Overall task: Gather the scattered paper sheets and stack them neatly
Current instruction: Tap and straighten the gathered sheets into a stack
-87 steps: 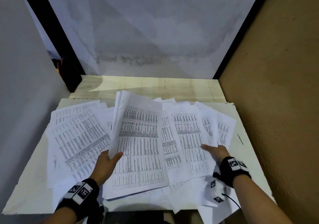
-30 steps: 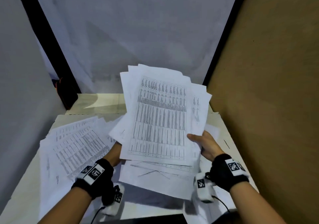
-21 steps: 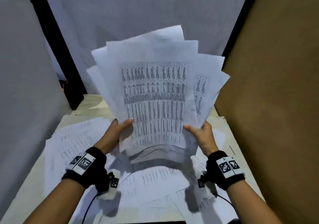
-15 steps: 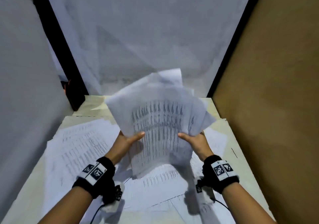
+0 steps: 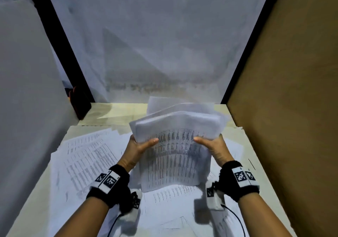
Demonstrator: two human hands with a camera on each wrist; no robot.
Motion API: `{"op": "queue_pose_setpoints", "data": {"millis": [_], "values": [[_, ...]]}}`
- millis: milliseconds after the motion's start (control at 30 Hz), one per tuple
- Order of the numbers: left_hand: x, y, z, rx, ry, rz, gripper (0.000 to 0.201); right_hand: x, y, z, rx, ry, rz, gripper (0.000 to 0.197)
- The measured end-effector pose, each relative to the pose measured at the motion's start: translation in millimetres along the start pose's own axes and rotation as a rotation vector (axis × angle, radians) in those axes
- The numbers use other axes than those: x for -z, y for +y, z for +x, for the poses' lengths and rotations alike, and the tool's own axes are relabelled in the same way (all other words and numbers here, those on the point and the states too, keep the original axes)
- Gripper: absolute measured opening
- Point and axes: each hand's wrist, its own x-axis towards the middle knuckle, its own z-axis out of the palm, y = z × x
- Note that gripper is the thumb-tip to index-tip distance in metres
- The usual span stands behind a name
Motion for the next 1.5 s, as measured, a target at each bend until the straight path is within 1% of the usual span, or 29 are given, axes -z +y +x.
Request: {"op": "queue_pose_setpoints", "data": {"millis": [33,67,100,167,200,233,267,300,367,400,467,500,533,600,633,700,800,900,967,1033,1067,1167,1200,1233,1333,1367,1400,1433,1500], "values": [[0.1,3.3,2.6,0.002,0.032,-0.008,0.047,-3.9,-2.0,-0.2,0.012,-0.003,-0.034,0.070],[0.0,7.3,4.1,0.001,0.073,-0.008,0.030,-7.1,-4.5,-1.0,0.037,0.006,-0.054,0.071],[-0.2,11.5,5.6,-0.005,0.109,-0.001,0.019,-8.9,-8.7,-2.2,0.063,0.018,-0.052,0.062],[2.0,16.7,8.8,-0.046,0.133,0.021,0.015,-9.2,-18.5,-4.5,0.124,0.026,-0.025,0.034],[3.2,19.0,8.6,-0.057,0.130,0.027,0.016,-8.9,-21.0,-5.3,0.142,0.011,0.003,0.032],[4.2,19.0,8.1,-0.061,0.123,0.025,0.017,-7.8,-20.7,-6.2,0.149,-0.010,0.026,0.036],[5.4,17.2,7.2,-0.055,0.110,0.026,0.020,-8.1,-20.5,-7.3,0.150,-0.018,0.026,0.041],[5.1,15.4,5.7,-0.052,0.086,0.030,0.028,-8.6,-19.1,-7.5,0.141,-0.011,0.029,0.047],[0.7,15.1,0.3,-0.068,0.059,0.049,0.054,-11.4,-19.2,-8.5,0.123,0.002,0.030,0.049],[-2.0,16.6,-1.1,-0.088,0.059,0.056,0.061,-14.0,-21.9,-9.1,0.128,0.012,0.032,0.043],[-7.7,24.2,-0.1,-0.156,0.090,0.054,0.061,-18.5,-26.1,-6.3,0.158,0.065,0.048,0.025],[-10.8,28.8,1.8,-0.194,0.115,0.042,0.064,-21.3,-28.1,-3.8,0.177,0.115,0.050,0.021],[-14.8,33.7,3.1,-0.233,0.146,0.040,0.071,-24.9,-30.6,-1.7,0.197,0.169,0.037,0.023],[-23.4,43.1,4.7,-0.305,0.228,0.078,0.090,-33.3,-35.1,2.4,0.231,0.267,0.025,0.040],[-27.6,48.8,4.3,-0.338,0.276,0.100,0.093,-38.4,-38.7,3.0,0.248,0.316,0.040,0.047],[-36.3,57.9,4.6,-0.366,0.359,0.104,0.087,-46.4,-44.7,4.5,0.262,0.405,0.077,0.051],[-44.5,62.8,9.8,-0.352,0.473,0.081,0.071,-55.5,-48.9,6.6,0.238,0.508,0.090,0.045],[-49.7,62.0,12.0,-0.329,0.523,0.097,0.058,-58.6,-47.8,8.3,0.236,0.574,0.087,0.034],[-51.0,61.6,13.5,-0.307,0.542,0.102,0.051,-58.2,-47.9,9.0,0.242,0.585,0.079,0.024],[-50.8,61.7,16.3,-0.278,0.572,0.099,0.048,-56.7,-46.2,9.6,0.246,0.591,0.057,0.021],[-50.8,62.3,18.2,-0.263,0.581,0.101,0.043,-55.7,-45.0,9.6,0.248,0.589,0.048,0.021],[-51.3,65.1,21.6,-0.211,0.602,0.136,0.015,-55.4,-42.6,8.7,0.259,0.590,0.026,0.021],[-50.5,64.7,22.1,-0.198,0.611,0.149,0.010,-54.5,-40.8,9.2,0.257,0.594,0.022,0.021],[-49.2,63.6,21.6,-0.194,0.619,0.159,0.010,-53.1,-39.3,9.5,0.249,0.596,0.019,0.021],[-41.6,55.4,17.9,-0.212,0.616,0.135,0.017,-45.8,-36.1,8.6,0.234,0.563,0.002,0.022],[-38.6,53.1,14.7,-0.237,0.601,0.086,0.019,-42.1,-34.9,7.7,0.232,0.514,0.005,0.023],[-34.9,50.5,11.3,-0.275,0.582,0.027,0.028,-37.8,-32.8,7.3,0.231,0.445,0.010,0.026],[-31.3,47.3,7.5,-0.332,0.556,-0.026,0.045,-32.5,-28.8,7.5,0.217,0.359,0.005,0.035],[-24.6,34.1,-1.4,-0.437,0.466,-0.037,0.091,-21.5,-18.7,5.8,0.127,0.194,-0.027,0.066]]}}
